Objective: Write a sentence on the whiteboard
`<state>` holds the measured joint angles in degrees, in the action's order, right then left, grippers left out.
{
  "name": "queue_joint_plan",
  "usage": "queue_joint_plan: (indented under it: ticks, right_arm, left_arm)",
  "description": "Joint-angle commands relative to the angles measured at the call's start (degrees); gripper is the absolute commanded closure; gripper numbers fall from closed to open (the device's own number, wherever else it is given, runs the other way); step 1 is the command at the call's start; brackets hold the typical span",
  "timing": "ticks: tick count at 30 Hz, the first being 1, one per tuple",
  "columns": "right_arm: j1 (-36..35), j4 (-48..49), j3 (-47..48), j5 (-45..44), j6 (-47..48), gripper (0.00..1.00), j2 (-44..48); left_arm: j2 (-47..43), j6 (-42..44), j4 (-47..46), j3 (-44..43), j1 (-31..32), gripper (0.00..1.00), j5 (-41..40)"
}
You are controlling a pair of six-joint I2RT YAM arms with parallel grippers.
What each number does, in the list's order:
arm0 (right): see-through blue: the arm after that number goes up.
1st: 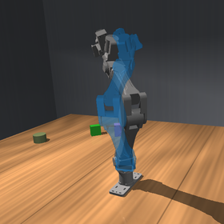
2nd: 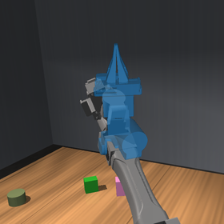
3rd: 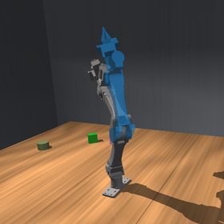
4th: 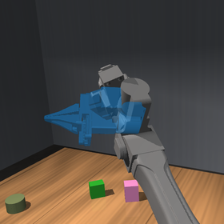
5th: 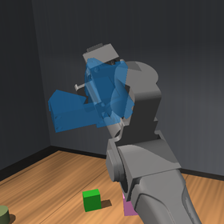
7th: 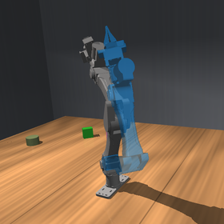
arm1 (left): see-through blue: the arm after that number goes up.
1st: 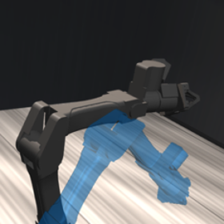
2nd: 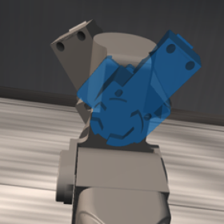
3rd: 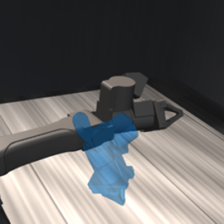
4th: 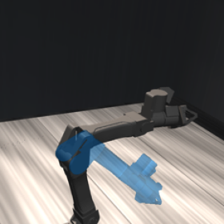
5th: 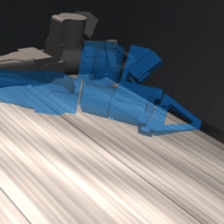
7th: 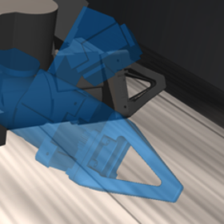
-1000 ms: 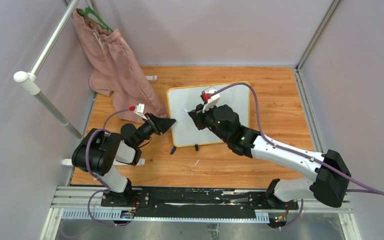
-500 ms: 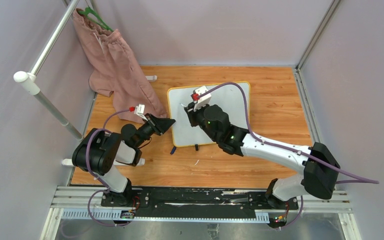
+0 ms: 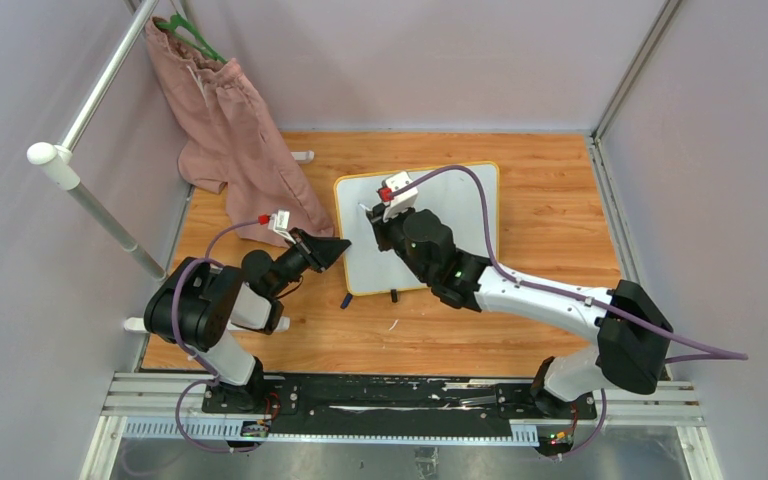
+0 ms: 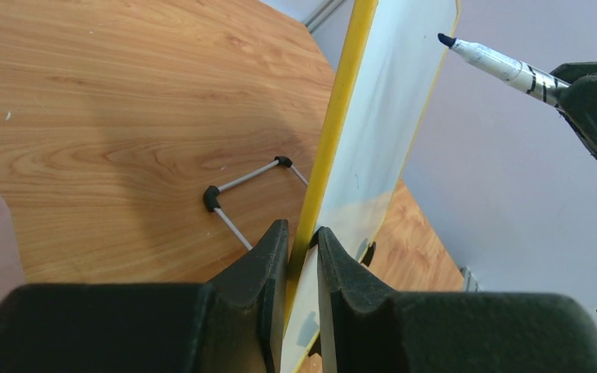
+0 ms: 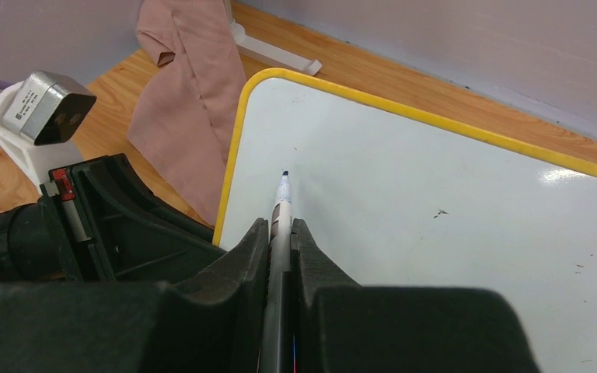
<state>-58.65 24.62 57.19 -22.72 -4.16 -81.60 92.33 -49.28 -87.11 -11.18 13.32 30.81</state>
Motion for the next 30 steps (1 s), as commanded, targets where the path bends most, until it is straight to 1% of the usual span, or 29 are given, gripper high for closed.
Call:
queue_joint_plan:
  ticks: [1,9,16,23,30]
  right_arm:
    - [-1.2,3.1,1.3,-1.1,1.1,1.0,-0.5]
    - [-1.3,2.8,-2.4,-2.3,1.4,1.0,2.3]
    - [-1.2,3.8,-5.2,-1.2,1.4,1.0,4.0]
    - [-1.5,5.9,-3.4,0.4,2.0,1.0,2.6]
    - [-1.5,5.6,-0.8,0.4,2.1,1.0,0.1]
  left_arm:
    - [-0.2,1.8,-1.7,1.1,0.6,0.94,-0.1]
    - [-0.9,2.2,-1.7,1.4,0.7,1.0,-0.1]
    - [-1.3,2.6,-1.7,1.5,0.7,1.0,-0.2]
    - [-1.7,3.2,-1.7,1.9,0.7,1.0,-0.1]
    - [-2.2,3.4,-1.7,1.9,0.7,1.0,0.0]
